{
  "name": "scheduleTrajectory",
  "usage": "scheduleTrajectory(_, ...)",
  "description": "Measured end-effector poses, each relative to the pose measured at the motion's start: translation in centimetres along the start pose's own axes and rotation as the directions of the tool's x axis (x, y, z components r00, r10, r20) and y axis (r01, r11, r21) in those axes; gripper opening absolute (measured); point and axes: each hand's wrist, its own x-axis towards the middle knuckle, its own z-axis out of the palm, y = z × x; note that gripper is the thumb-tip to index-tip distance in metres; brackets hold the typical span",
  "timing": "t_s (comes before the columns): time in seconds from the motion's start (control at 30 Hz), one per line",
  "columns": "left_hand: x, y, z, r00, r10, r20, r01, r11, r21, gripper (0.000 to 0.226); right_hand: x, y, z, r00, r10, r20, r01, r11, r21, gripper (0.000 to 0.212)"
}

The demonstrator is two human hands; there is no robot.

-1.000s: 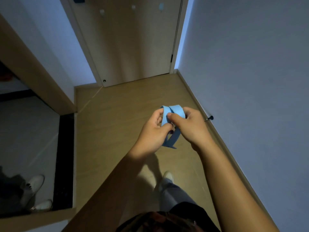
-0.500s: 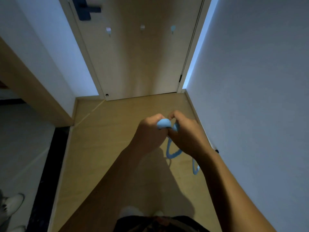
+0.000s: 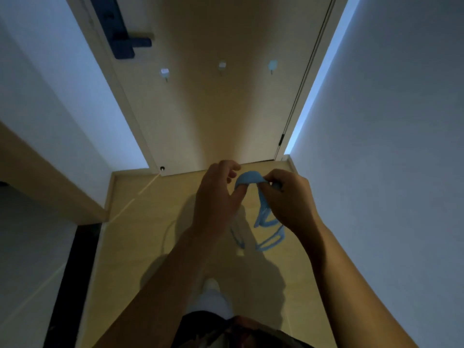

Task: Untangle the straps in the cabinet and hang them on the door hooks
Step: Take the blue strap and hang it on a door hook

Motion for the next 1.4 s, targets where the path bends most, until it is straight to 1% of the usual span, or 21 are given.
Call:
scheduleTrajectory(0.07, 3.8, -1.1, -0.5, 0.998, 0.031, 0.054, -0.028, 0.998, -0.055, 0.009, 3.5, -1.0, 1.0, 1.000, 0.010, -0.020, -0.010, 1.000, -0.002, 0.012)
scheduleTrajectory(0.13, 7.3, -2.0, -0.8, 0.995, 0.025, 0.099, -0.014, 0.994, -0.112, 0.005, 6.7, -1.8, 2.0, 0.995, 0.005, -0.095, -0.004, 1.000, 0.011, 0.011)
scheduleTrajectory(0.2, 10.3, -2.8, -1.1, 0.991, 0.005, 0.134, 0.020, 0.983, -0.184, 0.005, 9.3, -2.3, 2.9, 0.984, -0.026, -0.176, 0.033, 0.999, 0.037, 0.016)
scheduleTrajectory(0.27, 13.1, -3.5, -1.3, 0.986, -0.011, 0.166, 0.052, 0.968, -0.246, 0.009, 11.8, -2.5, 3.7, 0.978, -0.018, -0.210, 0.043, 0.992, 0.116, 0.020)
scheduleTrajectory(0.33, 15.6, -4.3, -1.3, 0.982, -0.006, 0.187, 0.058, 0.960, -0.273, 0.014, 14.5, -2.8, 4.3, 0.966, -0.042, -0.256, 0.078, 0.988, 0.135, 0.019)
scheduleTrajectory(0.4, 18.2, -5.1, -1.1, 0.983, 0.002, 0.181, 0.049, 0.959, -0.279, 0.018, 17.5, -3.0, 4.9, 0.934, -0.095, -0.343, 0.140, 0.984, 0.107, 0.016)
scheduleTrajectory(0.47, 20.9, -5.8, -0.8, 0.990, 0.009, 0.140, 0.030, 0.962, -0.272, 0.020, 20.8, -3.1, 5.4, 0.895, -0.138, -0.425, 0.188, 0.979, 0.078, 0.014)
scheduleTrajectory(0.53, 23.8, -6.1, -0.4, 0.996, 0.002, 0.092, 0.023, 0.963, -0.269, 0.021, 24.1, -3.2, 5.8, 0.866, -0.183, -0.466, 0.235, 0.971, 0.054, 0.014)
scheduleTrajectory(0.6, 26.8, -6.3, 0.1, 0.999, -0.022, 0.049, 0.035, 0.956, -0.292, 0.017, 27.1, -3.3, 5.8, 0.868, -0.179, -0.463, 0.245, 0.966, 0.086, 0.014)
scheduleTrajectory(0.67, 29.9, -6.1, 0.8, 0.998, -0.051, 0.027, 0.057, 0.942, -0.330, 0.014, 30.0, -3.2, 5.5, 0.878, -0.123, -0.463, 0.201, 0.972, 0.122, 0.013)
scheduleTrajectory(0.73, 33.1, -5.9, 1.7, 0.999, -0.052, 0.005, 0.050, 0.940, -0.338, 0.015, 33.3, -2.8, 5.4, 0.898, -0.092, -0.429, 0.163, 0.978, 0.133, 0.012)
scheduleTrajectory(0.77, 34.8, -5.8, 2.1, 0.999, -0.048, -0.006, 0.044, 0.941, -0.336, 0.013, 35.1, -2.7, 5.3, 0.910, -0.100, -0.403, 0.167, 0.977, 0.134, 0.012)
scheduleTrajectory(0.87, 40.2, -5.6, 3.2, 0.996, -0.084, -0.029, 0.068, 0.926, -0.371, 0.011, 40.7, -2.5, 4.8, 0.915, -0.176, -0.362, 0.255, 0.950, 0.183, 0.012)
scheduleTrajectory(0.97, 45.3, -5.5, 4.1, 0.994, -0.098, -0.037, 0.073, 0.901, -0.428, 0.021, 46.2, -2.8, 3.8, 0.934, -0.170, -0.314, 0.255, 0.933, 0.253, 0.011)
scheduleTrajectory(1.03, 48.3, -5.5, 4.6, 0.991, -0.111, -0.074, 0.066, 0.891, -0.449, 0.026, 49.5, -3.2, 3.2, 0.940, -0.185, -0.287, 0.269, 0.918, 0.292, 0.014)
scheduleTrajectory(1.13, 52.1, -5.2, 4.8, 0.983, -0.129, -0.134, 0.050, 0.876, -0.480, 0.026, 53.7, -3.9, 2.6, 0.920, -0.254, -0.297, 0.343, 0.890, 0.301, 0.012)
scheduleTrajectory(1.23, 55.7, -4.8, 4.3, 0.978, -0.146, -0.148, 0.048, 0.852, -0.521, 0.022, 57.3, -4.7, 2.1, 0.915, -0.272, -0.298, 0.363, 0.878, 0.312, 0.010)
scheduleTrajectory(1.33, 59.5, -4.2, 3.1, 0.982, -0.104, -0.155, 0.004, 0.841, -0.540, 0.018, 60.8, -6.2, 1.3, 0.886, -0.325, -0.331, 0.426, 0.853, 0.302, 0.010)
scheduleTrajectory(1.4, 62.0, -3.7, 2.2, 0.987, -0.066, -0.149, -0.031, 0.825, -0.565, 0.022, 63.0, -7.6, 0.6, 0.863, -0.351, -0.364, 0.466, 0.831, 0.303, 0.011)
